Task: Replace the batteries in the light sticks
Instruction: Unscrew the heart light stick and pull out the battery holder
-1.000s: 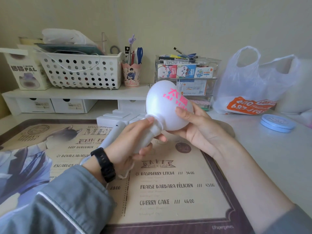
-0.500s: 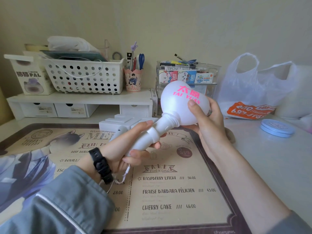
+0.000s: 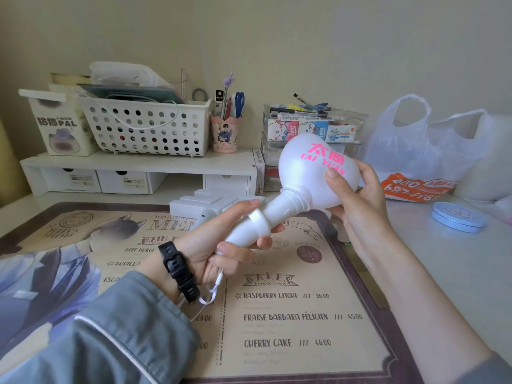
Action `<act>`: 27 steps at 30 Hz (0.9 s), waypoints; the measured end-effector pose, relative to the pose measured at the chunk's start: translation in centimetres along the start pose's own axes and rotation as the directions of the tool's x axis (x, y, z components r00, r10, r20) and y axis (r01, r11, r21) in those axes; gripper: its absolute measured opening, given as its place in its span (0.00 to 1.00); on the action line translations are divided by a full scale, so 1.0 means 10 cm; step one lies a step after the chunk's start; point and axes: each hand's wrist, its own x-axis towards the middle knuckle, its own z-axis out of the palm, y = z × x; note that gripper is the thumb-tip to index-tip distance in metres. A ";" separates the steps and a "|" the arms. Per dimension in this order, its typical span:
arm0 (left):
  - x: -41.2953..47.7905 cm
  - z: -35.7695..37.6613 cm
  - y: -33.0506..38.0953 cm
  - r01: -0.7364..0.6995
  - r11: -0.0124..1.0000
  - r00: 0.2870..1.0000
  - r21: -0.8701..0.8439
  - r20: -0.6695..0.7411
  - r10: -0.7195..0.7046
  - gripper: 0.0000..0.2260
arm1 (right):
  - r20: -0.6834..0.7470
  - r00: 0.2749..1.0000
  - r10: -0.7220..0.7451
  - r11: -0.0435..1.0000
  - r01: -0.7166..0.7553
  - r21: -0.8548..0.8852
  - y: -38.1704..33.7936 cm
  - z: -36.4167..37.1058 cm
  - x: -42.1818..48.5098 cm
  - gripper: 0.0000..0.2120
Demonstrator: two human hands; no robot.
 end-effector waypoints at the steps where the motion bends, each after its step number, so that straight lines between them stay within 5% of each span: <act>1: 0.00 -0.01 0.00 0.011 1.000 0.999 -0.026 0.039 -0.010 0.22 | 0.001 1.000 0.002 1.000 -0.002 0.010 -0.01 0.01 0.00 0.34; 6: -0.12 -0.20 0.05 0.015 0.959 0.962 -0.283 0.266 0.063 0.19 | -0.166 0.986 0.006 0.959 0.041 0.282 -0.12 -0.18 0.10 0.22; 8: -0.14 -0.18 0.10 -0.122 0.959 0.983 -0.255 0.102 0.152 0.18 | -0.289 0.957 0.006 0.991 0.033 0.129 -0.05 -0.23 0.11 0.23; 10: -0.11 -0.12 0.10 -0.293 0.947 0.942 -0.129 -0.206 0.263 0.18 | -0.339 0.935 -0.103 0.972 0.022 -0.233 0.07 -0.12 0.07 0.27; 12: -0.05 -0.07 0.06 -0.376 0.926 0.861 -0.027 -0.380 0.339 0.18 | -0.155 0.906 -0.395 0.753 0.222 -0.620 0.20 0.02 0.03 0.30; 14: -0.01 -0.05 0.04 -0.405 0.914 0.819 0.011 -0.440 0.368 0.17 | 0.186 0.814 -0.550 0.340 0.422 -0.841 0.34 0.14 0.03 0.29; 16: -0.01 -0.03 0.05 -0.424 0.905 0.795 0.040 -0.463 0.393 0.16 | 0.413 0.774 -0.481 -0.006 0.468 -0.884 0.46 0.23 0.03 0.33; 18: -0.03 -0.02 0.07 -0.442 0.895 0.781 0.057 -0.467 0.415 0.16 | 0.486 0.789 -0.376 -0.178 0.453 -0.873 0.60 0.29 0.04 0.39; 21: -0.03 -0.04 0.08 -0.446 0.892 0.772 0.075 -0.471 0.426 0.16 | 0.511 0.821 -0.257 -0.231 0.461 -0.857 0.63 0.36 0.08 0.41; 24: -0.03 -0.05 0.06 -0.445 0.891 0.758 0.092 -0.492 0.429 0.17 | 0.499 0.861 -0.101 -0.179 0.478 -0.860 0.66 0.33 0.11 0.39; 27: 0.01 -0.06 0.05 -0.428 0.891 0.735 0.150 -0.516 0.440 0.17 | 0.510 0.852 -0.118 -0.150 0.493 -0.857 0.71 0.24 0.12 0.25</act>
